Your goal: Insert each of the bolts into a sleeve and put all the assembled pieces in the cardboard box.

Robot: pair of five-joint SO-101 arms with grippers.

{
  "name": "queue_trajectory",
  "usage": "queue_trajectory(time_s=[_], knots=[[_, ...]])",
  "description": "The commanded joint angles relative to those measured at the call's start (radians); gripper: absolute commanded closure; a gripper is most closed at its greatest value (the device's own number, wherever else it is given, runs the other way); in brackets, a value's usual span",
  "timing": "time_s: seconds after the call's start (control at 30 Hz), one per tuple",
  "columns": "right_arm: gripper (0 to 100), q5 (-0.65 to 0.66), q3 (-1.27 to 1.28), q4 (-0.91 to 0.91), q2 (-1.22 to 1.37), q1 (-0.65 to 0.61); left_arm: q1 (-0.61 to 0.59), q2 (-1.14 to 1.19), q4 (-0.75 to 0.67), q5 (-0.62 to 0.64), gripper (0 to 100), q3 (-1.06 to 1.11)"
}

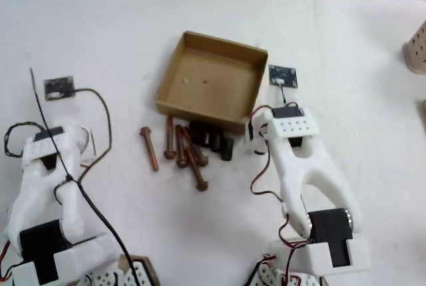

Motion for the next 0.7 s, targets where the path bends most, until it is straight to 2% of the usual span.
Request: queue_trajectory(time_s=[0.0, 0.07, 0.17, 0.23, 0.33, 0.5, 0.67], knots=[[98.1, 0.003, -0.006, -0.016, -0.048, 0.001, 0.101, -0.012, 0.155, 0.005, 98, -0.109], [98.1, 0.003, -0.006, -0.015, -0.048, 0.001, 0.165, -0.005, 0.252, 0.005, 98, -0.164], [98.1, 0.003, -0.006, -0.016, -0.048, 0.001, 0.240, -0.004, 0.318, 0.006, 98, -0.230], [98.1, 0.003, -0.006, -0.016, -0.048, 0.001, 0.277, -0.004, 0.324, 0.023, 98, -0.261], [98.1, 0.003, -0.006, -0.018, -0.048, 0.004, 0.312, -0.004, 0.324, 0.120, 97, -0.287], [98.1, 0.003, -0.006, -0.018, -0.048, 0.007, 0.389, -0.004, 0.324, 0.219, 85, -0.285], [98.1, 0.003, -0.006, -0.018, -0.048, 0.004, 0.430, -0.002, 0.302, 0.295, 86, -0.290]])
